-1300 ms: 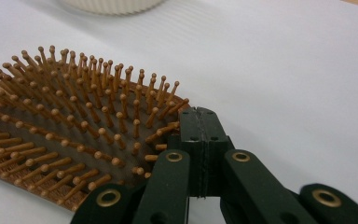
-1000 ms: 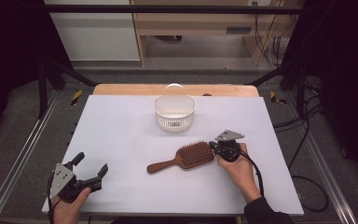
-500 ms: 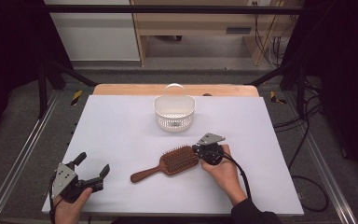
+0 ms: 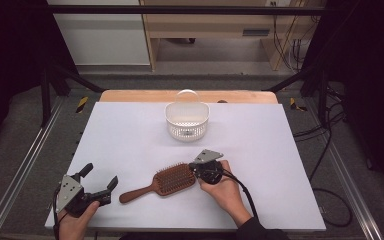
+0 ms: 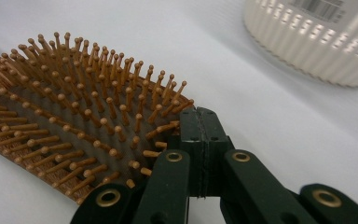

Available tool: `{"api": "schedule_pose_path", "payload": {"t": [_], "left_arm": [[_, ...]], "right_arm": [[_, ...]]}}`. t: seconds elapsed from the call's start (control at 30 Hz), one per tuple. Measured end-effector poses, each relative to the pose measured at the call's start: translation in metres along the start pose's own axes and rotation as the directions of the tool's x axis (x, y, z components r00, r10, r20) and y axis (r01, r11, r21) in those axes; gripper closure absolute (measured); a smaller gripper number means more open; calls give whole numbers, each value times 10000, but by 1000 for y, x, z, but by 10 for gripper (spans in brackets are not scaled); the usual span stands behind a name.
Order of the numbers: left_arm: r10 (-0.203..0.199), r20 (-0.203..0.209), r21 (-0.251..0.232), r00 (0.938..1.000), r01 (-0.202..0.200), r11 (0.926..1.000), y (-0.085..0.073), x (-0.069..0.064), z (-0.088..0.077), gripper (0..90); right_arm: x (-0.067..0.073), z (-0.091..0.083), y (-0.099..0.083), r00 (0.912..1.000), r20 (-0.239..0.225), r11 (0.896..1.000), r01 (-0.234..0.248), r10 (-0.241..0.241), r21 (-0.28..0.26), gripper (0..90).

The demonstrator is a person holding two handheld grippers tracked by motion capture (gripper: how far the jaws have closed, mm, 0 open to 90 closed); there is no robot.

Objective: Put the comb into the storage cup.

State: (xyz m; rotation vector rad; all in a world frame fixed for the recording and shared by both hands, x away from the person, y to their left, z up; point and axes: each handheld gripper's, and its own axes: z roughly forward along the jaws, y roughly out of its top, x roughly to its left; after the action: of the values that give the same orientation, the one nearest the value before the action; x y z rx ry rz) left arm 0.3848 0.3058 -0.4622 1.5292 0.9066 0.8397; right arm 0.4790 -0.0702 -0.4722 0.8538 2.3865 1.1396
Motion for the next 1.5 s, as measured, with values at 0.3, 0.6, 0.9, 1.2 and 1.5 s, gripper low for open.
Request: {"api": "schedule_pose_path", "payload": {"t": [0.3, 0.6, 0.9, 1.2, 1.5], "left_arm": [[-16, 13, -24, 10000, 16, 10000, 0, 0, -1, 40], [-35, 27, -25, 10000, 36, 10000, 0, 1, -1, 40], [-97, 67, -8, 9999, 97, 10000, 0, 1, -2, 40], [-7, 481, 303, 9988, -7, 9995, 4, -8, -1, 38], [920, 1961, 1223, 9763, -1174, 9855, 24, -28, 11, 34]], "right_arm": [[9, 8, 7, 9997, -168, 9999, 154, -155, -36, 900], [-1, -7, 7, 9998, 135, 9981, -122, 130, -604, 894], [-24, -54, -13, 9920, 1103, 9781, -374, 610, -2049, 809], [-47, -111, -58, 9544, 2597, 9271, -419, 1474, -3724, 311], [-64, -134, -84, 9287, 2654, 8727, -1072, 2589, -4764, 97]]}}
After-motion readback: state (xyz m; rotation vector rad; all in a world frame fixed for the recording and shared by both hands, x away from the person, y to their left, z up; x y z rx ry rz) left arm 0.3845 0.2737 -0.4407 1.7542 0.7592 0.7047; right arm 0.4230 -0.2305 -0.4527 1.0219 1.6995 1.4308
